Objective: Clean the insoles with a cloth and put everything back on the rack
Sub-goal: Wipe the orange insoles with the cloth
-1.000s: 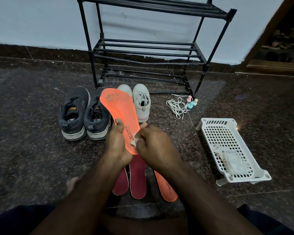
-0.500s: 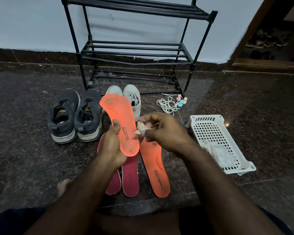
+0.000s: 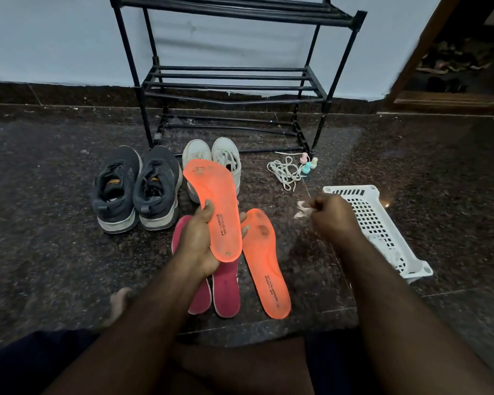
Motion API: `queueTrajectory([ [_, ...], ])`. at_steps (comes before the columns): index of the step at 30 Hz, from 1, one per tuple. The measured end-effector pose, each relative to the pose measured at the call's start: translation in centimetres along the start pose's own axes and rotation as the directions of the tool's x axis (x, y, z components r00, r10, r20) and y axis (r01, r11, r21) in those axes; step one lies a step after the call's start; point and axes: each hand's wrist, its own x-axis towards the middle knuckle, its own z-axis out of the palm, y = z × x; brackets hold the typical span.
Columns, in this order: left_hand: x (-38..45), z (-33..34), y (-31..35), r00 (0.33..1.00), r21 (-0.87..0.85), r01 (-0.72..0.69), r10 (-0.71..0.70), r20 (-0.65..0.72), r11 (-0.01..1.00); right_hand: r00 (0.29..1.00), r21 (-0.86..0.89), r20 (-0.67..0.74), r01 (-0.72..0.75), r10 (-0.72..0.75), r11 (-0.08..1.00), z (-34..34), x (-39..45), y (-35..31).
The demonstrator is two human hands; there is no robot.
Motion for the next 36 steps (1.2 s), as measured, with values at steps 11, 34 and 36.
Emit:
queueTrajectory([
  [11, -0.3, 0.7, -2.8, 0.997, 0.203, 0.060, -0.067, 0.028, 0.977, 0.972, 0.148, -0.070, -0.213, 0.226, 0.966, -1.1, 2.0, 5.7],
  [34, 0.9, -0.5, -5.4, 0.996, 0.399, 0.067, -0.088, 0.034, 0.914, 0.937, -0.154, -0.218, -0.311, 0.274, 0.938, -3.0, 4.0, 9.9],
  [36, 0.7, -0.3, -5.4, 0.995, 0.403, 0.075, -0.094, 0.029, 0.912, 0.962, 0.234, -0.053, -0.250, 0.269, 0.940, -2.9, 2.9, 6.9],
])
